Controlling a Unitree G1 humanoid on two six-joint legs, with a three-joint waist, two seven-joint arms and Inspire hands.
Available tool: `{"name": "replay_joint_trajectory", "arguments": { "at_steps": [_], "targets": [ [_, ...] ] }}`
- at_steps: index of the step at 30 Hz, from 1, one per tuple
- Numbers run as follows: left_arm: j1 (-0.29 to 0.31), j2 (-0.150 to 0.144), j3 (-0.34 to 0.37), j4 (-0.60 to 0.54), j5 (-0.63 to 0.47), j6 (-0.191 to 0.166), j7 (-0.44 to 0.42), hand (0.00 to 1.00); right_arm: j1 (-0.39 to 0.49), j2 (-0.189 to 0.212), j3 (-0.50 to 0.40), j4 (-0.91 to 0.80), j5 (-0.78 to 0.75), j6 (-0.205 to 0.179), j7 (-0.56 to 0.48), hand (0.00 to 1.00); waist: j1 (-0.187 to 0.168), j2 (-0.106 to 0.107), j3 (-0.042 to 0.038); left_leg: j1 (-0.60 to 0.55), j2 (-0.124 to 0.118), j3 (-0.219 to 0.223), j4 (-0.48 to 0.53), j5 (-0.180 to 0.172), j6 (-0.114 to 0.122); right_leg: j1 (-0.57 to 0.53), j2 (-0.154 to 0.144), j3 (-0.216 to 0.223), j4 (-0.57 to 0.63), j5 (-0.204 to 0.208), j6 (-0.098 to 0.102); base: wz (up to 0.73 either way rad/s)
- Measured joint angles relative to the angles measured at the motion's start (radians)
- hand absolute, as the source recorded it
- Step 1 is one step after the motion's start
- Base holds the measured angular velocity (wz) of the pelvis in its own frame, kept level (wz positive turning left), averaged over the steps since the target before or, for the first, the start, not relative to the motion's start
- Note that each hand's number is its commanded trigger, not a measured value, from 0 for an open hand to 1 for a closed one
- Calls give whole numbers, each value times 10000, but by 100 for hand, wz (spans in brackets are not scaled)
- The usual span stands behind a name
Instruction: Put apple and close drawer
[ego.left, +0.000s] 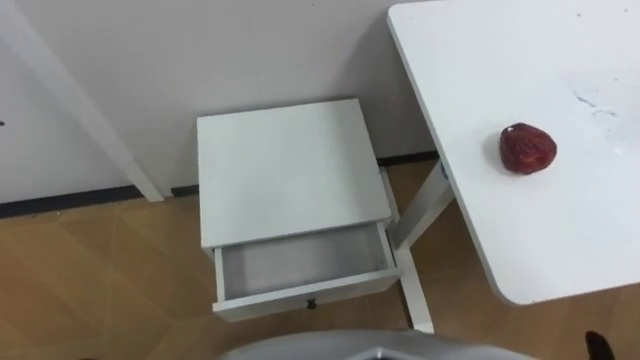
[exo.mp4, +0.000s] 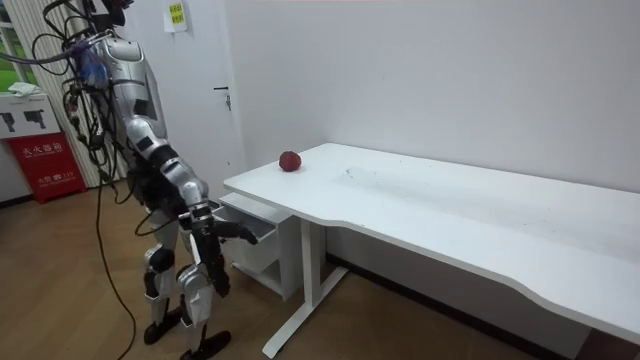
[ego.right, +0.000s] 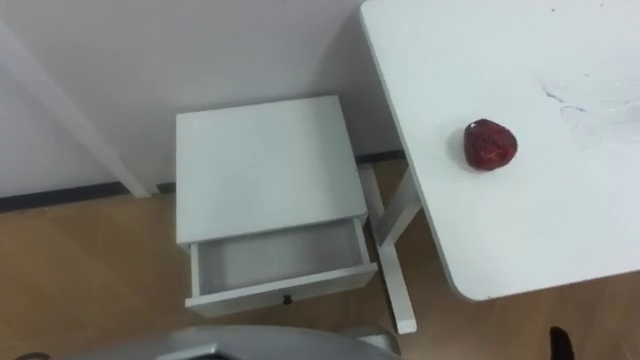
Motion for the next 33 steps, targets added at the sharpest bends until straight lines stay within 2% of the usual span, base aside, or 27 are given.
{"name": "replay_joint_trajectory", "arguments": {
  "at_steps": [4, 7, 9, 12, 16, 18, 21, 28, 32, 33],
  "targets": [
    [-119, 3, 18, -63, -1, -45, -149, 0, 22, -6, -72, -1463, 6, -397, -742, 0, -16, 11, 6, -108, -16, 8, -14, 9, 14, -167, 1, 69, -3, 0, 15, 0],
    [-120, 4, 34, -68, 23, -233, -172, 0, 2, -14, -319, -3027, -524, -763, -1662, 0, -42, -9, 14, -216, -21, 7, -29, 18, 28, -207, 0, 43, -1, 3, 20, 0],
    [-127, 1, 28, -85, 57, -313, -180, 0, 27, -16, -326, -4552, -1474, -1105, -2297, 0, -48, 30, 29, -389, -22, -15, -16, 18, 28, -366, 0, 24, 15, 5, 20, 2],
    [-114, 1, 18, -104, 125, -505, -177, 0, 6, -52, -360, -5964, -2710, -1554, -3017, 0, -14, 75, 42, -499, -21, -44, -29, 19, 27, -432, -2, -74, 2, 5, 19, 7],
    [-101, 4, 2, 32, 120, -726, -166, 0, -4, -59, -270, -7680, -3972, -1785, -3895, 0, 108, 134, 47, -554, -28, -33, -37, 19, 27, -504, -11, -57, 11, 7, 18, 0],
    [-150, 26, -255, 37, 121, -764, -146, 0, 4, -111, 213, -8250, -5129, -2068, -4370, 0, 243, 126, 63, -558, -29, -29, -35, 19, 27, -523, -13, -50, 7, 7, 19, 0],
    [-195, 28, -569, 45, 128, -930, -155, 0, 5, -112, 779, -8642, -6854, -2071, -4776, 0, 352, 135, 58, -560, -30, -41, -35, 20, 27, -524, -12, -58, 6, 7, 20, 0],
    [-139, 35, -1095, 162, 116, -957, -193, 0, 51, -258, 2016, -9783, -9887, -2056, -4570, 0, 639, 197, 25, -513, -28, -45, -11, 20, 27, -515, -12, -72, 10, 13, 17, 0],
    [-209, 28, -1656, 498, 114, -1022, -204, 0, 67, -596, 3108, -9814, -11028, -2048, -3649, 0, 849, 202, 16, -432, -28, -36, -13, 22, 30, -443, -9, -51, 15, 30, 21, -1],
    [-207, 24, -1797, 543, 114, -1040, -204, 0, 81, -605, 3337, -9812, -11116, -2045, -3282, 0, 860, 188, 38, -357, -28, -48, -14, 22, 30, -357, -9, -70, -10, 31, 20, 6]
  ]
}}
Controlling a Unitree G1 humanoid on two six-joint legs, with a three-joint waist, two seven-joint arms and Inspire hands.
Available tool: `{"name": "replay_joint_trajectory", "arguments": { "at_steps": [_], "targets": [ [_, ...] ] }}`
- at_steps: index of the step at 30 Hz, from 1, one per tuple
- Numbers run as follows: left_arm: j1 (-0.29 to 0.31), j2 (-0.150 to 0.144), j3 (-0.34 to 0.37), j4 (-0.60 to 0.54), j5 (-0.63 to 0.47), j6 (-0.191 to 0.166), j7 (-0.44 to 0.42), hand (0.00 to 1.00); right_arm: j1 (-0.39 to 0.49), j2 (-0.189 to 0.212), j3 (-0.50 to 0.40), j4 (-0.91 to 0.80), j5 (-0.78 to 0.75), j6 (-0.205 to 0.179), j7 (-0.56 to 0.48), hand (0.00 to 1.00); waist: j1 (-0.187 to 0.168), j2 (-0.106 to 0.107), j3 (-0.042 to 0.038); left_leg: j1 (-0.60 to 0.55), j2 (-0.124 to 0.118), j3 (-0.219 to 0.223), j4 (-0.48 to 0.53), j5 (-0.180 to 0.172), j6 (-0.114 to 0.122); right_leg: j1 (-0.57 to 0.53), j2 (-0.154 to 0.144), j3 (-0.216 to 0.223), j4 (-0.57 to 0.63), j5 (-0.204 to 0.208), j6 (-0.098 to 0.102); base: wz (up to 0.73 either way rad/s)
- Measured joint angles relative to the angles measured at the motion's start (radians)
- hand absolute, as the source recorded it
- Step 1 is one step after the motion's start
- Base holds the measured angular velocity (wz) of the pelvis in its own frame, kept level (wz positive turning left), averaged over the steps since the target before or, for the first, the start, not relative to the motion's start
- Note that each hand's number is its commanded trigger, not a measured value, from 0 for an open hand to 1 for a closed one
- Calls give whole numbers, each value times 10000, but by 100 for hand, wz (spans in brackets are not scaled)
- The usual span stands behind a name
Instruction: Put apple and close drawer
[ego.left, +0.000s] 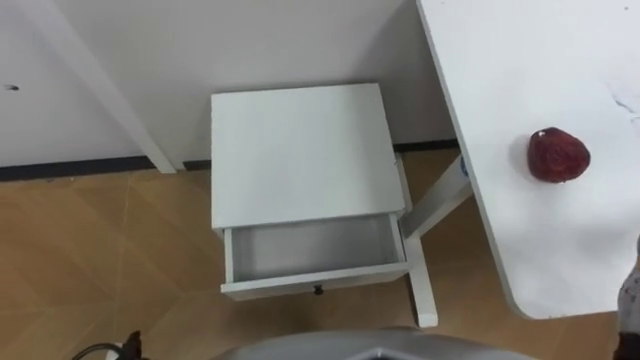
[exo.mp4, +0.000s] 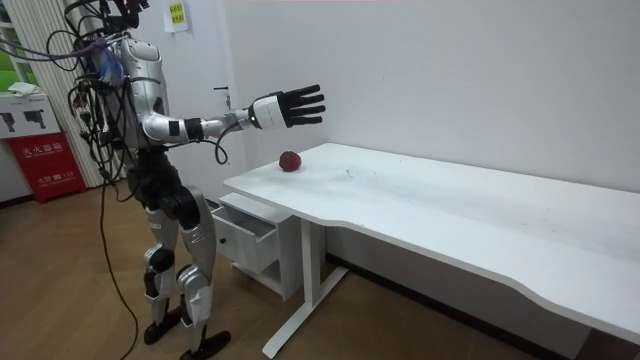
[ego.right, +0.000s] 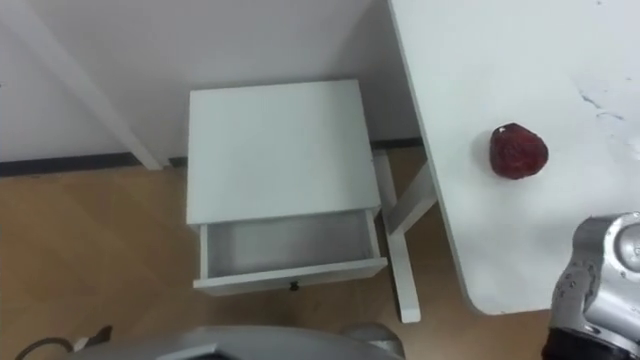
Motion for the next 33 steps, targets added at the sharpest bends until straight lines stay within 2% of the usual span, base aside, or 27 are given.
{"name": "replay_joint_trajectory", "arguments": {
  "at_steps": [3, 7, 8, 11, 18, 21, 33],
  "targets": [
    [27, -6, -152, 47, 0, -9, -1, 0, 18, -3, 647, 52, -244, 75, 801, 0, 47, -1, 12, 79, 7, -19, -2, 0, 0, 102, -4, -45, -18, 0, 0, 4],
    [43, 27, -124, 46, 12, -13, -104, 0, 228, -4, 781, 86, -709, 110, 1748, 0, 196, -4, 25, 86, 7, -18, -4, 0, 0, 120, -3, -43, -15, 0, 0, 0],
    [65, 45, -123, 42, 30, -12, -205, 0, 226, -8, 814, 156, -728, 109, 2006, 0, 262, -12, 66, 121, 7, -15, -5, 0, 0, 174, -3, -40, -17, 0, 0, 0],
    [158, 45, -123, 41, 216, -13, -276, 0, 266, -16, 919, 586, -831, 129, 2690, 0, 248, -44, 84, 255, 7, -18, -27, 0, 0, 329, -4, -46, -45, -1, 1, 2],
    [249, 51, -116, -124, 222, 12, -401, 0, 590, -30, 1446, 1435, -844, 832, 4496, 0, 258, -107, 51, 239, 11, 2, -2, 0, 0, 331, -12, -52, -24, -1, 2, 1],
    [258, 51, -71, -206, 318, 11, -401, 0, 588, -103, 1461, 1637, -1084, 873, 4810, 0, 286, -141, 1, 241, 18, 9, 6, 0, 0, 331, -7, -52, -22, -1, 2, 0],
    [268, 53, 77, -116, 319, -1, -393, 0, 598, -160, 1804, 2439, -2023, 872, 5350, 0, 294, -142, -23, 247, 24, 14, 20, 0, 0, 348, -2, -52, -26, 1, -1, 0]
  ]
}}
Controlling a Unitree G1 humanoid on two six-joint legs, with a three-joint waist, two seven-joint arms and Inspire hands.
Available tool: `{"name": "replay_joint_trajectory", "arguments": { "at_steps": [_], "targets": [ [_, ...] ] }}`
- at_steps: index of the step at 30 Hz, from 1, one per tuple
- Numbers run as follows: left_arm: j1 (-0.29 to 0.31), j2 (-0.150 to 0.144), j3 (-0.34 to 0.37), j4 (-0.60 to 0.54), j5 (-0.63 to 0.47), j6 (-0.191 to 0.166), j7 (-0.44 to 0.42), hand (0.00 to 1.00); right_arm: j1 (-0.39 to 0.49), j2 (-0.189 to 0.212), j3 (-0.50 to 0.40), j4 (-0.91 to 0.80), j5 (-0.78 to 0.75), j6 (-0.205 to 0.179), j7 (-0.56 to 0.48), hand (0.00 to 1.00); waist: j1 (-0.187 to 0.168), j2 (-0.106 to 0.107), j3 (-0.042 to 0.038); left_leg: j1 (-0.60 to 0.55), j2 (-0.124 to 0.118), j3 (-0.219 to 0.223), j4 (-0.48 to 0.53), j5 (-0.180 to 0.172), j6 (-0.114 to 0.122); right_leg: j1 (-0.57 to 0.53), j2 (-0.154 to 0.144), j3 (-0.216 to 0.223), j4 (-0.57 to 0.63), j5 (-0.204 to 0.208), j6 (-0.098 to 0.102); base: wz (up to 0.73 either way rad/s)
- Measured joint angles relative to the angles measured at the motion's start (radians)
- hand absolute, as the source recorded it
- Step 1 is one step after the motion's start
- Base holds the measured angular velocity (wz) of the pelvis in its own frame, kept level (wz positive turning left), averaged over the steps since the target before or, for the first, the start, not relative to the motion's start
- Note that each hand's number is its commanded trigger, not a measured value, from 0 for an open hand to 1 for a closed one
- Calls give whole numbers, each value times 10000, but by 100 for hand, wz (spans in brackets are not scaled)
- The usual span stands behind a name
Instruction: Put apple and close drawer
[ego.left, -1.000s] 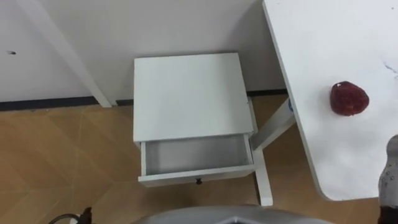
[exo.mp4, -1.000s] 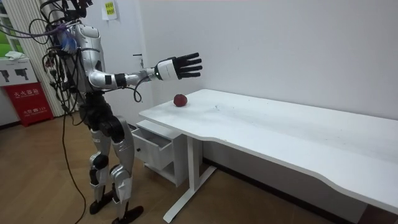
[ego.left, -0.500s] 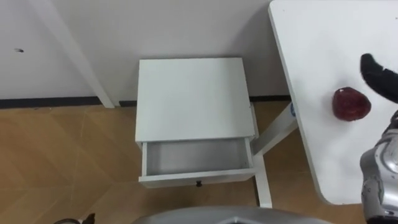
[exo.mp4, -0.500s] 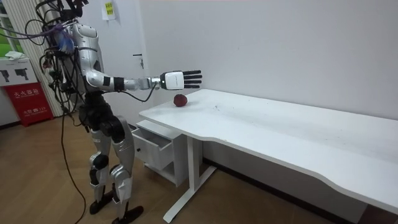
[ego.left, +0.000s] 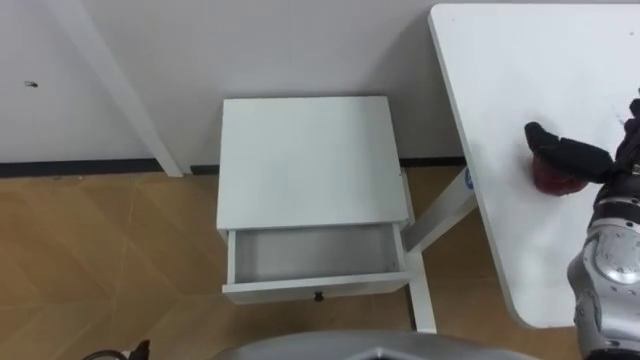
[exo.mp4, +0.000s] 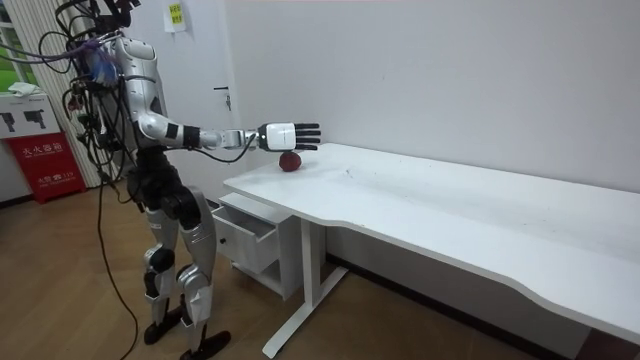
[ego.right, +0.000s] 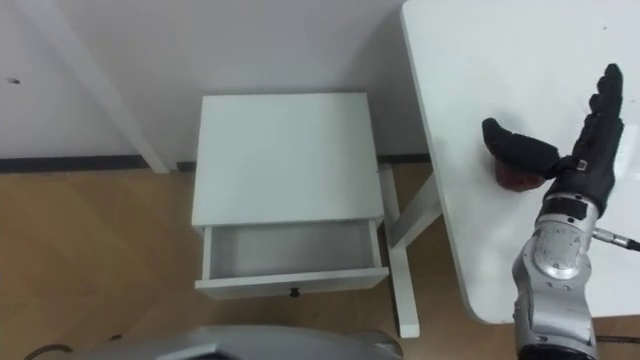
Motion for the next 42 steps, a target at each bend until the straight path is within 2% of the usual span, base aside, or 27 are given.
{"name": "replay_joint_trajectory", "arguments": {
  "at_steps": [11, 23, 24, 25, 26, 27, 28, 29, 30, 37, 42],
  "targets": [
    [-7, -4, 20, 220, -2, -4, 11, 0, 66, 3, 1, 900, -219, 1, 303, 0, -6, -9, 0, 6, 3, 0, 0, 0, 0, 7, -2, -1, 5, 5, -7, 0],
    [-61, 23, 18, 374, 0, -96, 28, 0, 132, 5, 2, 943, -302, 0, 521, 0, -27, -64, 19, 8, 2, 3, -15, 0, 0, -2, -2, 2, -6, 5, -6, 0],
    [-62, 23, 18, 374, -2, -109, 30, 0, 178, 5, 2, 943, -302, 0, 545, 5, -22, -64, 19, 8, 2, 2, -18, 0, 0, -2, -2, 2, -6, 5, -6, 0],
    [-62, 23, 18, 374, -2, -111, 34, 0, 198, 5, 2, 943, -303, 0, 562, 34, -22, -63, 19, 8, 2, 3, -19, 0, 0, -3, -2, 3, -7, 5, -6, 0],
    [-61, 26, 18, 374, 2, -114, 38, 0, 232, 4, 3, 943, -321, 0, 595, 49, -2, -70, 21, 4, 2, 3, -19, 0, 0, -4, -2, -1, -7, 5, -6, 0],
    [-60, 29, 18, 375, 5, -123, 40, 0, 257, 4, 6, 943, -407, 0, 607, 57, -3, -73, 23, -4, 2, 3, -19, 0, 0, -11, -1, -4, -7, 5, -6, 0],
    [-60, 29, 18, 374, 5, -125, 39, 0, 269, 4, 6, 943, -445, 0, 608, 74, -4, -75, 25, -7, 2, 3, -19, 0, 0, -14, -1, -5, -7, 5, -6, 0],
    [-59, 29, 18, 375, 6, -127, 39, 0, 293, 4, 6, 943, -536, 0, 609, 82, -4, -82, 25, -9, 2, 3, -19, 0, 0, -15, -1, -5, -7, 5, -6, 0],
    [-59, 32, 18, 373, 6, -128, 39, 0, 318, 3, 25, 943, -562, 0, 612, 100, 7, -93, 24, -9, 3, 5, -19, 0, 0, -18, -1, -5, -6, 5, -6, 0],
    [-56, 46, 18, 374, 6, -133, 39, 0, 343, 0, 383, 1000, -565, -23, 655, 100, 5, -113, 13, -7, 3, 6, -15, 0, 0, -19, -1, -4, -4, 5, -7, 0],
    [-19, 69, 18, 374, 102, -129, 43, 0, 297, -21, 369, 1467, -605, -272, 700, 100, 3, -120, -27, -3, 11, -4, -13, 0, 0, 0, -7, -73, -6, 6, -7, 1]
  ]
}}
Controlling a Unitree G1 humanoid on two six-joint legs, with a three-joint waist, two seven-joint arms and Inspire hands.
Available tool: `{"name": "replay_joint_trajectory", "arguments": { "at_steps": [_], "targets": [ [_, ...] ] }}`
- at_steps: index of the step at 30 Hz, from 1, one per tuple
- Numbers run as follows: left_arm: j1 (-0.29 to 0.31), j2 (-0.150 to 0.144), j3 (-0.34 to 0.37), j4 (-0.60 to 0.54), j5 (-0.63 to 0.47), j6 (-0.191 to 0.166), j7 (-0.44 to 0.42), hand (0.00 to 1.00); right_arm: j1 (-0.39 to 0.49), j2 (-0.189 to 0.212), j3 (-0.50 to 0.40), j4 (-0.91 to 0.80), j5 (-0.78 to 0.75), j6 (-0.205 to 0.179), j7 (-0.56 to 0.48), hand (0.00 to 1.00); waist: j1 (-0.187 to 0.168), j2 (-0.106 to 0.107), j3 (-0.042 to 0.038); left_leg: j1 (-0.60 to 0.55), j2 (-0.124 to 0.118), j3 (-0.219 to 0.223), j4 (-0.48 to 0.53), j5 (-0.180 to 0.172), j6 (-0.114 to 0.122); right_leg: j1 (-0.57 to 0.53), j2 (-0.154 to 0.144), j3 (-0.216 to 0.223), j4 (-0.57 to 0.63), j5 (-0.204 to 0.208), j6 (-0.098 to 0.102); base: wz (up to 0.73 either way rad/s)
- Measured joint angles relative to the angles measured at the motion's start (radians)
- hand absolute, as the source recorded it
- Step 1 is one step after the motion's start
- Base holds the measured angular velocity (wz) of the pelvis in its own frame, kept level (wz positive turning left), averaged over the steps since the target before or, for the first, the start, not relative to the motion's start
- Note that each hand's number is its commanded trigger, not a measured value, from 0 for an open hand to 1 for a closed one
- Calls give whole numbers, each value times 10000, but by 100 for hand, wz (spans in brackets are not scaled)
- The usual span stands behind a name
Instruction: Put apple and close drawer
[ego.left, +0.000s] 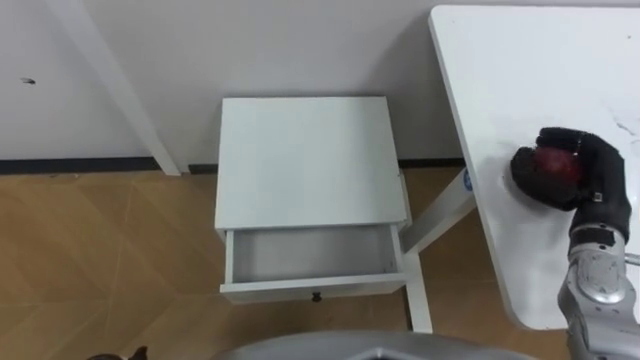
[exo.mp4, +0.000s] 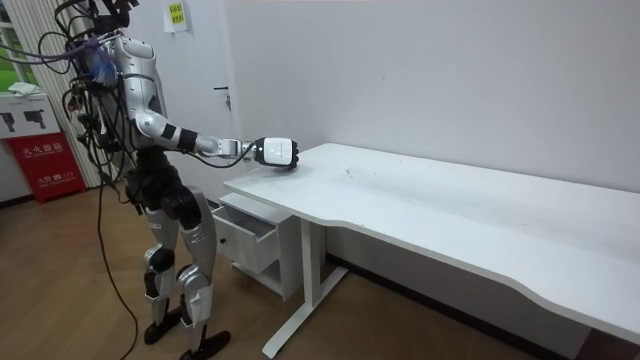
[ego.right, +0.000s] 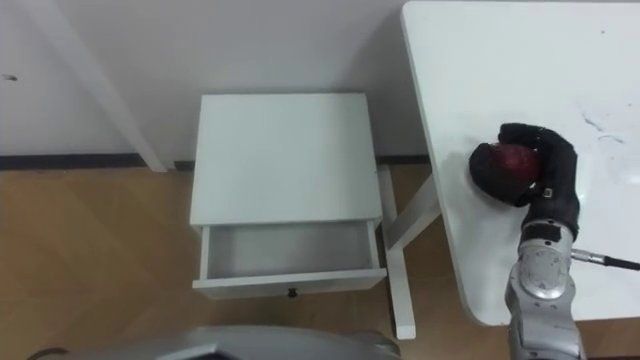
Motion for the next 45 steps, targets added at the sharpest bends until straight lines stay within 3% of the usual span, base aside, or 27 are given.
{"name": "replay_joint_trajectory", "arguments": {
  "at_steps": [5, 19, 23, 29, 33, 39, 45],
  "targets": [
    [3, -1, -6, -2, -1, 24, -2, 0, -206, 0, -8, 398, -399, -104, 140, 100, -14, -48, -35, 7, 3, -29, 24, 0, 0, 33, -9, -60, -5, 9, -11, 1],
    [-41, 30, -84, 0, -39, 8, -24, 0, -305, 3, 123, 494, -2080, -141, 360, 100, 9, -97, -1, 89, 27, -134, 20, -6, -4, 229, 23, -172, -119, 21, -28, 2],
    [-321, 26, -268, 86, -3, 8, -41, 0, -286, 11, 924, -316, -2564, 159, 445, 100, 266, -12, 37, -8, 92, 0, 12, -4, -9, 74, 111, -9, -136, 115, -73, -11],
    [-651, 63, -994, 94, 6, 6, -63, 0, -315, 40, 2556, -1411, -3124, 203, 1261, 100, 347, 203, 110, -98, 85, -221, 25, 1, -16, 101, 101, -178, -152, 120, -71, 9],
    [-868, 55, -1442, 104, 2, 4, -144, 0, -454, 50, 3725, -1458, -3088, 337, 2011, 100, 777, 265, 125, -202, 71, -360, 55, 4, -20, 67, 81, -319, -163, 120, -71, 10],
    [-788, -12, -1631, 102, 128, 83, -162, 0, -899, 43, 4384, -1460, -3108, 388, 2793, 100, 1104, 317, 136, -375, 50, -555, 103, 7, -17, 15, 51, -455, -166, 121, -71, 12],
    [-693, -27, -1632, 93, 288, 220, -162, 0, -981, 42, 4425, -1521, -3249, 661, 3276, 100, 1139, 360, 131, -444, 50, -669, 99, 7, -18, 25, 51, -593, -173, 120, -70, 7]
  ]
}}
